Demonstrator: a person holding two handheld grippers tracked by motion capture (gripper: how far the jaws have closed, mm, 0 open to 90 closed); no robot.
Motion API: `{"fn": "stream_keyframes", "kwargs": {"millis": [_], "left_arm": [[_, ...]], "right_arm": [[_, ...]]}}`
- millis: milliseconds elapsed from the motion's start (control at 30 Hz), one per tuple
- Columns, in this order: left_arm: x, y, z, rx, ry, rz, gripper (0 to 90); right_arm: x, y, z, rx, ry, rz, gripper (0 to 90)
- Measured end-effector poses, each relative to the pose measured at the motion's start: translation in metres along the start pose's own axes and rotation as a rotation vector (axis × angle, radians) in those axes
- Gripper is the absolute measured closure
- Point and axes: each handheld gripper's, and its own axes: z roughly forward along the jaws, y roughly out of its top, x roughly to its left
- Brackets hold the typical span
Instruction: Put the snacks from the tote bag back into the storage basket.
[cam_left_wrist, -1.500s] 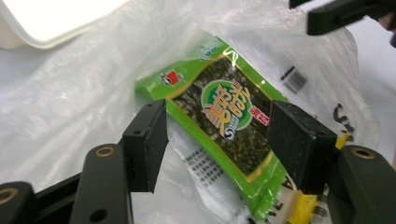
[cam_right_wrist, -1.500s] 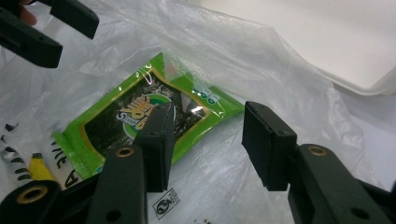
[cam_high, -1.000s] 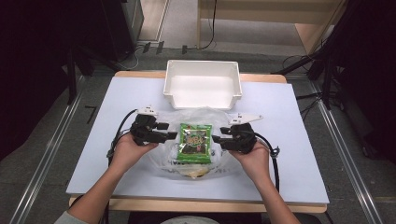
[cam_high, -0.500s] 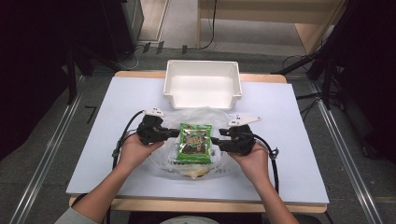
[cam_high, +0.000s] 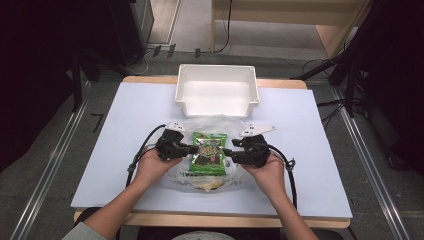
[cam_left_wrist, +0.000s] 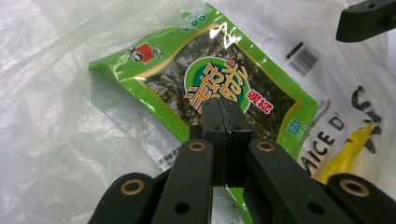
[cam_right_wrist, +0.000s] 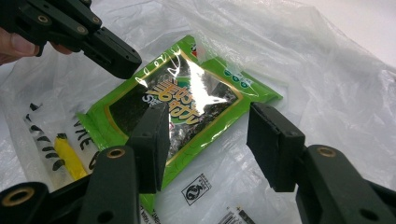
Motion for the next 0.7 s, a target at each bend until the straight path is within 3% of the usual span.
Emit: {"fn": "stream_keyframes", "kwargs": {"millis": [333, 700], "left_arm": [[0.0069, -0.0019, 0.0052, 0.037, 0.013, -0.007, 90.0], [0.0094, -0.0033, 0.0062, 0.035, 0.017, -0.012, 90.0]], "right_arm": [[0.0010, -0.0003, 0.0026, -0.007, 0.005, 0.000, 50.7], [0.0024, 0.0000, 0.0041, -0.005, 0.012, -0.001, 50.7]]}}
